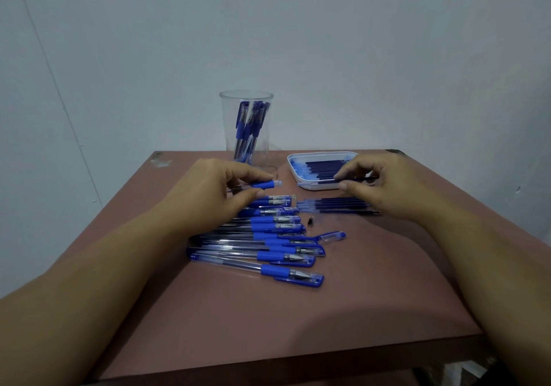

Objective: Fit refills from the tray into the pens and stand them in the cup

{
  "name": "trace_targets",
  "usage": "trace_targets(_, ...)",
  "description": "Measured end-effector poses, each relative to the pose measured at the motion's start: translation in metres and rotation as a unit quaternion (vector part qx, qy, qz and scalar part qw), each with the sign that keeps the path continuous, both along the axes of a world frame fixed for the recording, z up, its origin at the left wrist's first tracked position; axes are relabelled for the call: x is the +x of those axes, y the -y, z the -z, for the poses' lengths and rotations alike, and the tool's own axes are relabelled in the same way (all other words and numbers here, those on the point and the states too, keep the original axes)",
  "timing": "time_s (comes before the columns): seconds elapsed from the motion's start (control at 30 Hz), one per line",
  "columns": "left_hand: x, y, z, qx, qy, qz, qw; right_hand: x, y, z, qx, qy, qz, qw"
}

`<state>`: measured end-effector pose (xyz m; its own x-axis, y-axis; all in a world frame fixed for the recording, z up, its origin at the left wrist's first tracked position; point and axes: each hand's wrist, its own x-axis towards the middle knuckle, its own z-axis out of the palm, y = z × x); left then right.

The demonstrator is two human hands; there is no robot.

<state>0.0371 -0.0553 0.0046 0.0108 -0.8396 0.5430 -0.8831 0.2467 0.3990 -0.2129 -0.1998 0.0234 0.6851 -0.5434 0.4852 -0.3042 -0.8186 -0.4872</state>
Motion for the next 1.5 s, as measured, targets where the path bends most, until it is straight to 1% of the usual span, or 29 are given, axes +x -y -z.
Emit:
trace_targets(0.17,-0.001,0.000,-0.001,-0.002,0.003,0.005,1.000,-0.001,0.011,0.008,0.003,-0.037,0.024,0.999)
trace_targets(0.27,0.000,0.001,0.001,-0.005,0.001,-0.001,1.000,0.000,0.018,0.015,0.022,-0.055,0.016,0.998)
trace_targets(0.5,0.000,0.000,0.001,-0.011,-0.005,-0.011,1.000,0.004,0.027,0.021,0.022,-0.087,0.017,0.996)
trace_targets(0.63,0.000,-0.001,0.000,0.001,0.000,-0.017,1.000,0.001,0.027,0.015,0.008,-0.060,0.032,0.998)
trace_targets(0.7,0.000,-0.001,0.000,-0.002,0.009,-0.022,1.000,0.000,0.030,0.002,-0.005,-0.064,0.043,0.997)
trace_targets(0.9,0.000,-0.005,-0.003,-0.020,0.018,-0.027,0.999,0.022,0.068,-0.027,0.002,-0.172,0.067,0.983)
trace_targets(1.07,0.000,-0.006,-0.005,-0.016,0.024,-0.034,0.999,0.043,0.090,-0.029,0.063,-0.259,0.061,0.962)
trace_targets(1.17,0.000,-0.005,-0.005,-0.006,0.033,-0.034,0.999,0.047,0.098,-0.022,0.057,-0.296,0.058,0.952)
trace_targets(1.3,0.000,-0.003,-0.003,0.005,0.029,-0.037,0.999,0.047,0.104,-0.016,0.055,-0.289,0.034,0.955)
trace_targets(1.5,-0.002,-0.003,-0.003,0.007,0.021,-0.033,0.999,0.047,0.102,-0.014,0.050,-0.274,0.024,0.960)
